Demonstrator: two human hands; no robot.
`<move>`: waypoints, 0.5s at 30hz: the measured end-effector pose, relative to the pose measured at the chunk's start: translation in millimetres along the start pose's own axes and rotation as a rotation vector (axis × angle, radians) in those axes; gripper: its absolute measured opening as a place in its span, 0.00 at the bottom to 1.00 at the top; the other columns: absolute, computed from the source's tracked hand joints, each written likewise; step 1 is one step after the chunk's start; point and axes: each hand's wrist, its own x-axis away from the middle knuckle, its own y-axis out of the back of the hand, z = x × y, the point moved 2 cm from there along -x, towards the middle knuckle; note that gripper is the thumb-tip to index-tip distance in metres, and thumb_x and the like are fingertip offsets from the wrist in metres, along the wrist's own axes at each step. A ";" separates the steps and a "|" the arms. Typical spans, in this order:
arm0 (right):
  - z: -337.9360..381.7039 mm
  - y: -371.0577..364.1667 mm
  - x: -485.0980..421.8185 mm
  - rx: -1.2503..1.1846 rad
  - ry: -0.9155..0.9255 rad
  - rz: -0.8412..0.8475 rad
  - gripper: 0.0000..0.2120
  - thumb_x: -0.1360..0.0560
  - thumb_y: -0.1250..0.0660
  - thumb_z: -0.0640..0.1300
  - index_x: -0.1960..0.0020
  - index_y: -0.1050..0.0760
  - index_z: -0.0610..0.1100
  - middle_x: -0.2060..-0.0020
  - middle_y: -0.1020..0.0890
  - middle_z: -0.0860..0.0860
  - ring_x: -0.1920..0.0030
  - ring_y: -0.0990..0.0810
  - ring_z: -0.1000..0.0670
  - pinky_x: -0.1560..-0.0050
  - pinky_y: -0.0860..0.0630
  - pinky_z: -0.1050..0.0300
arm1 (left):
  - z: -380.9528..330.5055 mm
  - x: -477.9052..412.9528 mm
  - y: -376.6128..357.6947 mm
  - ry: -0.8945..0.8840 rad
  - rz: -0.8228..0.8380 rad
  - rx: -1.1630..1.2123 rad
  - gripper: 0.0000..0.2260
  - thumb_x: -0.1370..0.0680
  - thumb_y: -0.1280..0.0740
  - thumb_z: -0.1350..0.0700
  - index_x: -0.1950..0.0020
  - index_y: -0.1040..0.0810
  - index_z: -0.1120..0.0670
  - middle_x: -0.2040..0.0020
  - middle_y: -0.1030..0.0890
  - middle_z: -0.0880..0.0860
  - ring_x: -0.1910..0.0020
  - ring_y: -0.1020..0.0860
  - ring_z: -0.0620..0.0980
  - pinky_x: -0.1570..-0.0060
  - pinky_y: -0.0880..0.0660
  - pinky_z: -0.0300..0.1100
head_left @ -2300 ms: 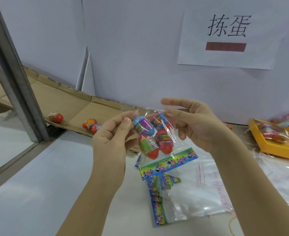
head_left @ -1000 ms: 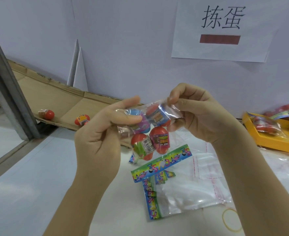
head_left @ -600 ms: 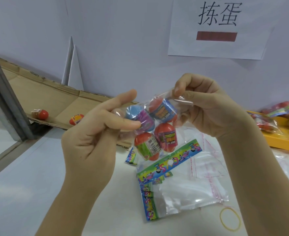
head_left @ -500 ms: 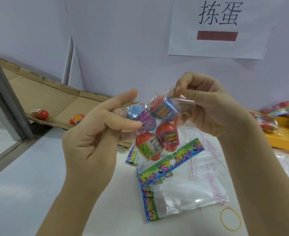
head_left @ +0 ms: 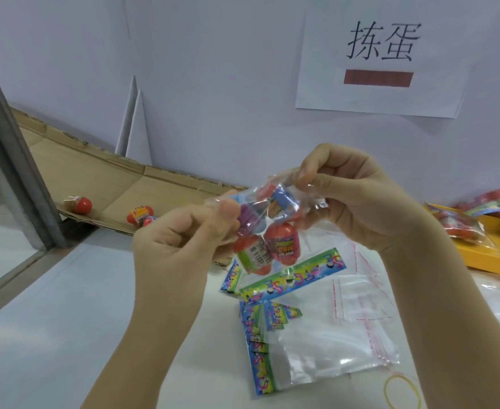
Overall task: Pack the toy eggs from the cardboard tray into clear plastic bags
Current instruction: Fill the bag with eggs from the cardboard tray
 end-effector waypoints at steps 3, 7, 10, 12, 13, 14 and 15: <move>-1.9 -1.1 -1.1 0.011 -0.007 -0.006 0.02 0.38 0.27 0.44 0.67 0.19 0.47 0.62 0.16 0.46 0.67 0.17 0.51 0.71 0.21 0.60 | 2.8 -2.2 4.9 0.013 -0.021 -0.078 0.06 0.38 0.23 0.47 0.68 0.15 0.48 0.68 0.16 0.50 0.68 0.17 0.47 0.65 0.18 0.42; -2.0 -1.1 -1.2 -0.008 -0.006 -0.011 0.02 0.39 0.27 0.44 0.67 0.19 0.47 0.62 0.16 0.46 0.67 0.18 0.50 0.71 0.21 0.59 | 7.5 -5.3 8.4 0.042 -0.010 -0.045 0.10 0.40 0.19 0.51 0.72 0.20 0.50 0.67 0.16 0.51 0.64 0.15 0.48 0.65 0.20 0.38; -2.6 -3.3 -1.8 -0.014 -0.012 -0.010 0.03 0.38 0.25 0.42 0.67 0.19 0.46 0.62 0.17 0.45 0.66 0.18 0.50 0.71 0.21 0.59 | 12.0 -9.2 13.1 0.118 0.012 0.102 0.14 0.42 0.20 0.56 0.64 0.22 0.49 0.69 0.18 0.51 0.64 0.16 0.48 0.67 0.21 0.37; -4.9 -4.8 -3.2 -0.013 -0.008 -0.006 0.04 0.36 0.24 0.40 0.66 0.18 0.47 0.62 0.16 0.46 0.66 0.18 0.50 0.71 0.20 0.59 | 13.7 -9.3 11.7 0.230 0.066 0.160 0.20 0.40 0.19 0.57 0.51 0.21 0.51 0.64 0.16 0.51 0.64 0.16 0.49 0.66 0.20 0.40; -6.0 -5.4 -4.0 -0.014 -0.005 -0.007 0.02 0.36 0.26 0.41 0.66 0.18 0.46 0.62 0.16 0.47 0.66 0.18 0.50 0.70 0.20 0.59 | 15.1 -8.5 9.7 0.282 0.106 0.164 0.20 0.38 0.20 0.55 0.48 0.19 0.51 0.60 0.14 0.53 0.61 0.15 0.50 0.65 0.19 0.42; -6.7 -5.6 -4.6 -0.008 0.001 -0.010 0.01 0.36 0.27 0.42 0.66 0.18 0.46 0.63 0.16 0.47 0.66 0.18 0.51 0.70 0.20 0.59 | 16.1 -7.3 7.2 0.321 0.143 0.165 0.16 0.36 0.20 0.53 0.51 0.16 0.50 0.58 0.14 0.54 0.61 0.15 0.51 0.65 0.18 0.44; -7.3 -5.0 -5.1 -0.004 0.009 -0.008 0.01 0.36 0.27 0.41 0.65 0.18 0.47 0.63 0.16 0.47 0.66 0.18 0.51 0.69 0.20 0.59 | 16.4 -6.2 5.1 0.342 0.165 0.161 0.12 0.36 0.22 0.51 0.54 0.14 0.50 0.58 0.14 0.54 0.61 0.15 0.51 0.67 0.18 0.45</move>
